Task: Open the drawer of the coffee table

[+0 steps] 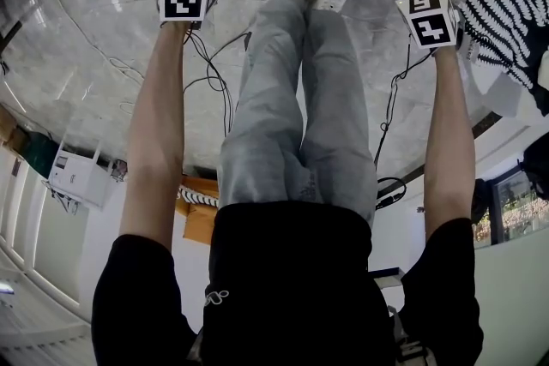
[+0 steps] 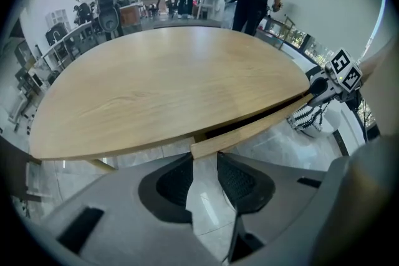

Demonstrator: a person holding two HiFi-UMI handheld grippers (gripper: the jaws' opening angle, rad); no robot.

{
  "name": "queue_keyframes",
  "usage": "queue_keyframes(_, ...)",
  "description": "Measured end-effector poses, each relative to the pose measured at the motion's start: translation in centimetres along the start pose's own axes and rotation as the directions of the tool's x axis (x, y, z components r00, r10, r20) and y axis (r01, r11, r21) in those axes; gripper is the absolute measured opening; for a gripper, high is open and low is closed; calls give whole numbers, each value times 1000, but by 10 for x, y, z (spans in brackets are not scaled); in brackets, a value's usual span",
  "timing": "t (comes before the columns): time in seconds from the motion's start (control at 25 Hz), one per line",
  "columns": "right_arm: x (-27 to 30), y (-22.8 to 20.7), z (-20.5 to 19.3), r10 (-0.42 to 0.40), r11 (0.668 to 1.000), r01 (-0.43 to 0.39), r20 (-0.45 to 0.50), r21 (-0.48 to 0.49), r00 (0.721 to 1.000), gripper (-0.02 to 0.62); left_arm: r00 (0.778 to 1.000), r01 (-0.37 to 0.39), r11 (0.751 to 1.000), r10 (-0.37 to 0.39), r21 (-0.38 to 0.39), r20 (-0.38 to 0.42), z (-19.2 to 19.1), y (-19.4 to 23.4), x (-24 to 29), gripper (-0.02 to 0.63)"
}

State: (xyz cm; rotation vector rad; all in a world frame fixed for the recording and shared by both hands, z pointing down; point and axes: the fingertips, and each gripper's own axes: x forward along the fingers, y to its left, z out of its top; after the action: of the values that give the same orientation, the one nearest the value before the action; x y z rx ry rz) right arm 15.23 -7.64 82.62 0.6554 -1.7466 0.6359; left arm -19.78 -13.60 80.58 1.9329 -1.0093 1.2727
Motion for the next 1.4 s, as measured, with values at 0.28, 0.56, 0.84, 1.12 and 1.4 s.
queue_keyframes(0.28, -1, 28, -15, 23, 999, -24, -33, -21, 999, 126, 999, 19, 1000, -19, 4, -41, -30, -8, -11, 114)
queue_keyframes(0.56, -3, 58, -37, 51, 998, -54, -68, -40, 996, 126, 996, 30, 1000, -30, 2, -89, -63, -23, -21, 109)
queue_keyframes(0.84, -7, 95, -59, 87, 994, -93, -114, -53, 990, 126, 989, 42, 999, -42, -4, -138, -99, -36, -37, 107)
queue_keyframes(1.12, -7, 126, -79, 117, 989, -131, -166, -74, 979, 127, 980, 58, 998, -60, -14, -188, -131, -46, -46, 107)
queue_keyframes(1.4, 7, 133, -91, 119, 986, -141, -216, -91, 969, 132, 971, 50, 999, -52, -15, -235, -148, -49, -33, 107)
